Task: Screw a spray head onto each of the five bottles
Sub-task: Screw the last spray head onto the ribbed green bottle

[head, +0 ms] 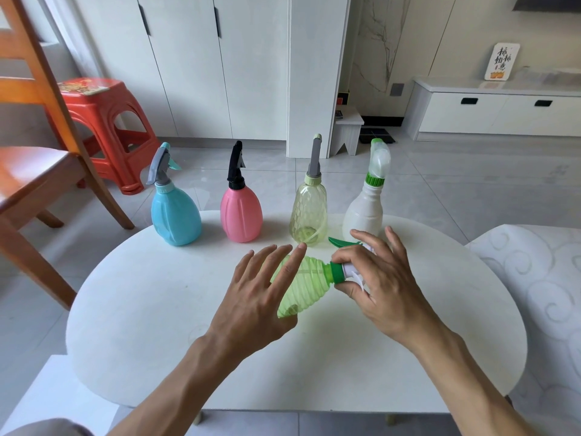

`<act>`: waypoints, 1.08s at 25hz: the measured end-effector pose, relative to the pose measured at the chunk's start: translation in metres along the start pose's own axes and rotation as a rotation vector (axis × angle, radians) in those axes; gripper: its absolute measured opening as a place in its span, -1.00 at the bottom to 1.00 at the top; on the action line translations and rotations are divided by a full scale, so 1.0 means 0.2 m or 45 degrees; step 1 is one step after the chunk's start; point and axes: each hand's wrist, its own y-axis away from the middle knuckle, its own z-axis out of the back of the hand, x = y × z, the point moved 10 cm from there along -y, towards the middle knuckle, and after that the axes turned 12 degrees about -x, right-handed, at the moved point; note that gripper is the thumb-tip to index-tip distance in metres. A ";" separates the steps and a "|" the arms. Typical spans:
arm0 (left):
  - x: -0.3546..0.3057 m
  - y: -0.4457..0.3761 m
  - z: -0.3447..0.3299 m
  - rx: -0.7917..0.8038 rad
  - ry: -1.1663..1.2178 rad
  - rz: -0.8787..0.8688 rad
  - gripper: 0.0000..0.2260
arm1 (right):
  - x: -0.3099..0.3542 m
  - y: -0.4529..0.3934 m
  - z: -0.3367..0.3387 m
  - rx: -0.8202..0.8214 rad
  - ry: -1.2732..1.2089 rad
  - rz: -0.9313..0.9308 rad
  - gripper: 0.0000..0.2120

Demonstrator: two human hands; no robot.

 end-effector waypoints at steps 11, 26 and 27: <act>-0.03 0.01 -0.02 0.017 -0.047 -0.066 0.03 | -0.05 0.06 -0.06 0.281 -0.500 -0.378 -0.68; -0.04 0.02 -0.01 -0.052 -0.011 -0.087 0.01 | -0.09 0.08 -0.07 0.375 -0.532 -0.532 -0.61; -0.05 0.03 -0.01 -0.064 -0.012 -0.083 0.00 | -0.10 0.09 -0.07 0.375 -0.538 -0.547 -0.62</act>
